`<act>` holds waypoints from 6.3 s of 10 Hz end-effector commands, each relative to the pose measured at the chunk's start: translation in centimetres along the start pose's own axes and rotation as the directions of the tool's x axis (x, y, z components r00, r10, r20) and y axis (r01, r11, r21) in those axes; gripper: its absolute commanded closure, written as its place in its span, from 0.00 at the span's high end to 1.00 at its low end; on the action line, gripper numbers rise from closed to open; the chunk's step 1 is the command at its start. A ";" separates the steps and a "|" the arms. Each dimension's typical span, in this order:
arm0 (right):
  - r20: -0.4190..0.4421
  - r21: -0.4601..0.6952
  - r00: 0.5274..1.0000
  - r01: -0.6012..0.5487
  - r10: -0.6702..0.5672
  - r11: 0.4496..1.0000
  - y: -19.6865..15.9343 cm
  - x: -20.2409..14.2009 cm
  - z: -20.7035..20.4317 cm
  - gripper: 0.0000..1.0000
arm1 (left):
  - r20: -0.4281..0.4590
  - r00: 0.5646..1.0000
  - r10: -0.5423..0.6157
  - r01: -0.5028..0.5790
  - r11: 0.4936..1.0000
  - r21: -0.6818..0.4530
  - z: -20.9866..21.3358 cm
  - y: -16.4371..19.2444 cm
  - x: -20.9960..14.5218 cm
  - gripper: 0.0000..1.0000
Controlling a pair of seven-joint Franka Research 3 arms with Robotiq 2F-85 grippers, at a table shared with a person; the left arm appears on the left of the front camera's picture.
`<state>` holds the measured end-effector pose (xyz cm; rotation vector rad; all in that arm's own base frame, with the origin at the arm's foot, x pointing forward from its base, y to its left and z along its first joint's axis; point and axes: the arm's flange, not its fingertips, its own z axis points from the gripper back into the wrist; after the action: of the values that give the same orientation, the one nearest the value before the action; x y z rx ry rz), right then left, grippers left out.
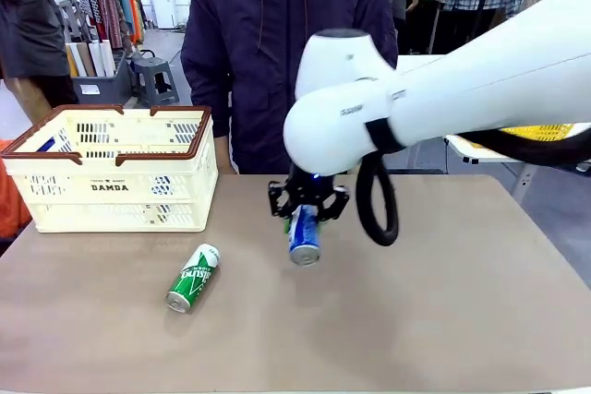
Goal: Place the drinks into the Shopping basket.
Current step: Pick up one drink and place it into the Shopping basket.
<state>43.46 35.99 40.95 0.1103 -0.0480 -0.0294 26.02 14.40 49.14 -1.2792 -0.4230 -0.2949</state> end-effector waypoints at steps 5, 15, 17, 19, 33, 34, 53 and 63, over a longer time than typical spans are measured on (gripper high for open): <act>-0.024 0.029 1.000 -0.013 0.013 0.999 4.8 2.9 -7.6 0.00 | 0.011 1.000 0.002 -0.002 1.000 -0.011 0.1 -0.4 0.0 1.00; -0.062 0.035 0.997 -0.048 0.050 0.998 5.6 2.7 -9.0 1.00 | 0.011 1.000 0.002 -0.002 1.000 -0.011 0.1 -0.4 0.0 1.00; -0.064 0.034 0.997 -0.050 0.052 0.998 5.7 2.7 -9.0 1.00 | 0.011 1.000 0.002 -0.002 1.000 -0.011 0.1 -0.4 0.0 1.00; -0.062 0.048 0.996 -0.065 0.068 0.997 5.5 2.4 -7.7 1.00 | 0.011 1.000 0.002 -0.002 1.000 -0.011 0.1 -0.4 0.0 1.00; 0.017 0.926 0.926 0.127 -0.376 0.354 -53.4 -15.8 10.5 1.00 | 0.011 1.000 0.002 -0.002 1.000 -0.011 0.1 -0.4 0.0 1.00; 0.033 0.873 0.901 0.184 -0.433 0.451 -52.1 -15.3 8.5 1.00 | 0.011 1.000 0.002 -0.002 1.000 -0.011 0.1 -0.4 0.0 1.00; -0.031 0.888 0.940 0.183 -0.340 0.422 -54.0 -16.5 12.9 1.00 | -0.298 0.843 0.447 -0.009 0.567 0.824 -44.5 -9.3 18.4 1.00; -0.031 0.888 0.940 0.183 -0.340 0.422 -54.0 -16.5 12.9 1.00 | -0.237 0.851 0.468 -0.114 0.607 0.787 -38.5 -2.3 13.4 1.00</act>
<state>25.03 -18.37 46.61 1.1908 -0.2053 -0.3405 43.77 -28.78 47.17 -0.3058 0.0736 -0.0932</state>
